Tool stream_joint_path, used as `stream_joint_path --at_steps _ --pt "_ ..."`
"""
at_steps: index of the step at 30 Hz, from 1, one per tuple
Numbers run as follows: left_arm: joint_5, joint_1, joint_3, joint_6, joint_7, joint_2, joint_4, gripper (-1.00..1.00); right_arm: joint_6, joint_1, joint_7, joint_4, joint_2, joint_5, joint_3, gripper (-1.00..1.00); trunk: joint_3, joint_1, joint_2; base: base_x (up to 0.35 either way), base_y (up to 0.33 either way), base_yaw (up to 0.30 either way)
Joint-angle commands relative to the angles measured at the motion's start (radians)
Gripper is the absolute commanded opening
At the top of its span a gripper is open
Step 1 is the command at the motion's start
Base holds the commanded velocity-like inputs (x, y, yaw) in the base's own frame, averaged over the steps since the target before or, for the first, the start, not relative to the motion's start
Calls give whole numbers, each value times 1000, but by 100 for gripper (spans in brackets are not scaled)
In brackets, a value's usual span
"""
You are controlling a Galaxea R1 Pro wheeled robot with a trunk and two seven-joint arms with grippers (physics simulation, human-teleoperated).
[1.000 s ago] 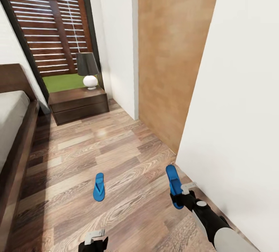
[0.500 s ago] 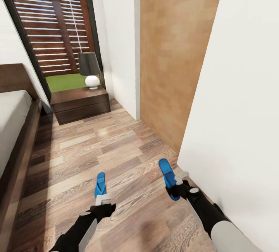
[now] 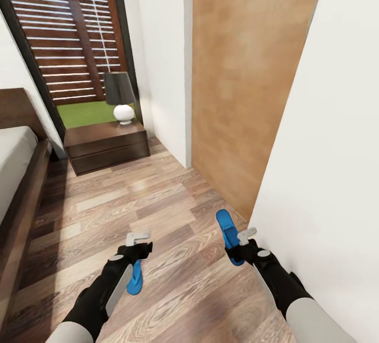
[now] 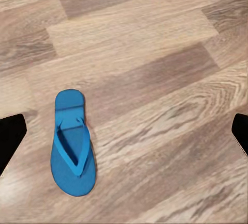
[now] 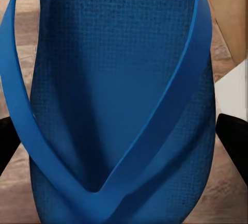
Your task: In the bedroom, move the book from the bed onto either nightstand, and place the two sandals side by side next to the bed.
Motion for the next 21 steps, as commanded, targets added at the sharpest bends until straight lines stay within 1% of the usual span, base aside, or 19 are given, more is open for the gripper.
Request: stream_joint_path --at_steps 1,2,7,15,21 --pt "11 0 -4 3 11 0 -2 100 5 0 5 -3 -1 9 1 -100 -1 0 0 331 1 0" --pt "10 0 -10 0 17 -3 -2 100 5 0 4 -4 0 10 3 -100 -1 0 0 332 0 79" --pt "11 0 -10 -1 14 -2 -2 100 5 0 4 -4 0 10 4 -100 -1 0 0 317 -2 217" --pt "12 0 -7 -2 15 -1 -3 100 5 0 3 -4 -1 10 4 -100 -1 0 0 227 173 268" --pt "11 0 -12 -2 15 -2 -2 100 5 0 3 -4 -1 10 3 -100 -1 0 0 222 -75 82"
